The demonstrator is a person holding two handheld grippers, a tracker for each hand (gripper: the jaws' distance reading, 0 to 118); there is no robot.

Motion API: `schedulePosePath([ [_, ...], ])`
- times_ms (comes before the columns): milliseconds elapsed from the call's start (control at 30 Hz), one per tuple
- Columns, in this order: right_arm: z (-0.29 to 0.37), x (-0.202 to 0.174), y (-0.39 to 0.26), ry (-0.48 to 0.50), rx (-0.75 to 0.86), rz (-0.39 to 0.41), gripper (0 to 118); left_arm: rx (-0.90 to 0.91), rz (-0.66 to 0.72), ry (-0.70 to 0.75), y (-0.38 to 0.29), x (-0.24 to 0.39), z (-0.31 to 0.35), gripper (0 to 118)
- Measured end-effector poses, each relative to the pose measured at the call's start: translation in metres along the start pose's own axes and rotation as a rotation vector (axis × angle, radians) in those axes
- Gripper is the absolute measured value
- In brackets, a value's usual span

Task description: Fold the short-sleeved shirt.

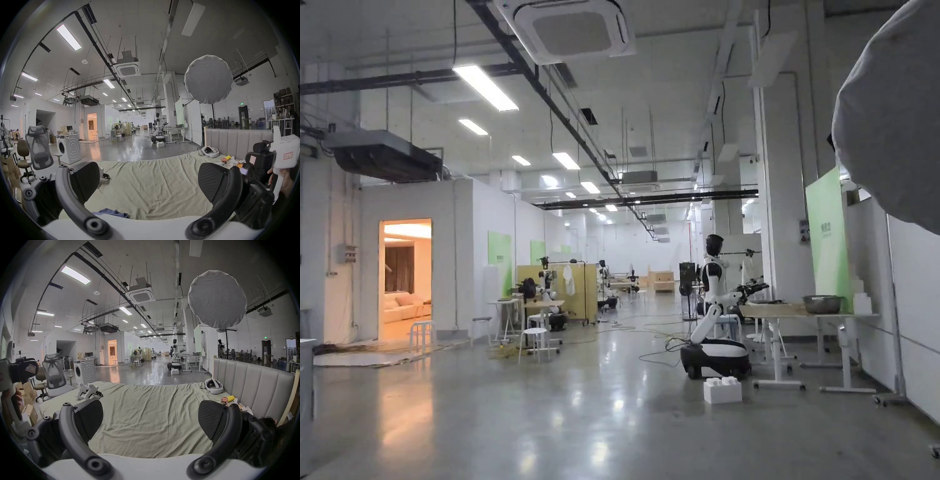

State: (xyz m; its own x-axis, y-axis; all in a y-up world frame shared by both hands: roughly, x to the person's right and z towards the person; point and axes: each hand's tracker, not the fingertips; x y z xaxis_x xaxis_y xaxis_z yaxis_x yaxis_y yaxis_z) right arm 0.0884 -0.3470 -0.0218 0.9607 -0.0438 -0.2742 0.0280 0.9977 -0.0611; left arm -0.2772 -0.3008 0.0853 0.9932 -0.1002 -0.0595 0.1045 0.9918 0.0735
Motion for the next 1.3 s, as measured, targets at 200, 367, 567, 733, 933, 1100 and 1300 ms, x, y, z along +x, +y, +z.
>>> schedulePosePath([
  [200,0.0,-0.002,0.001,-0.012,0.021,0.015,118,0.007,-0.002,0.009,0.004,-0.001,-0.001,118],
  [367,-0.002,-0.002,0.005,-0.001,0.013,-0.014,118,0.007,0.039,0.008,0.002,-0.002,-0.001,118],
  [567,-0.008,-0.006,0.009,-0.017,-0.027,-0.072,118,-0.011,0.016,0.019,0.003,0.004,-0.001,118],
  [733,-0.016,-0.008,0.018,-0.104,-0.123,-0.214,118,-0.036,0.065,-0.02,0.001,0.002,-0.001,118],
  [933,-0.027,-0.013,0.029,-0.111,-0.342,-0.19,118,-0.046,0.083,0.009,-0.002,0.0,0.001,118],
  [1100,-0.021,-0.022,0.024,-0.116,-0.335,-0.2,118,-0.051,0.08,-0.005,0.0,0.0,0.003,118],
  [1300,-0.026,-0.034,0.026,-0.126,-0.456,-0.193,118,-0.067,0.074,-0.048,-0.001,0.005,0.0,118],
])
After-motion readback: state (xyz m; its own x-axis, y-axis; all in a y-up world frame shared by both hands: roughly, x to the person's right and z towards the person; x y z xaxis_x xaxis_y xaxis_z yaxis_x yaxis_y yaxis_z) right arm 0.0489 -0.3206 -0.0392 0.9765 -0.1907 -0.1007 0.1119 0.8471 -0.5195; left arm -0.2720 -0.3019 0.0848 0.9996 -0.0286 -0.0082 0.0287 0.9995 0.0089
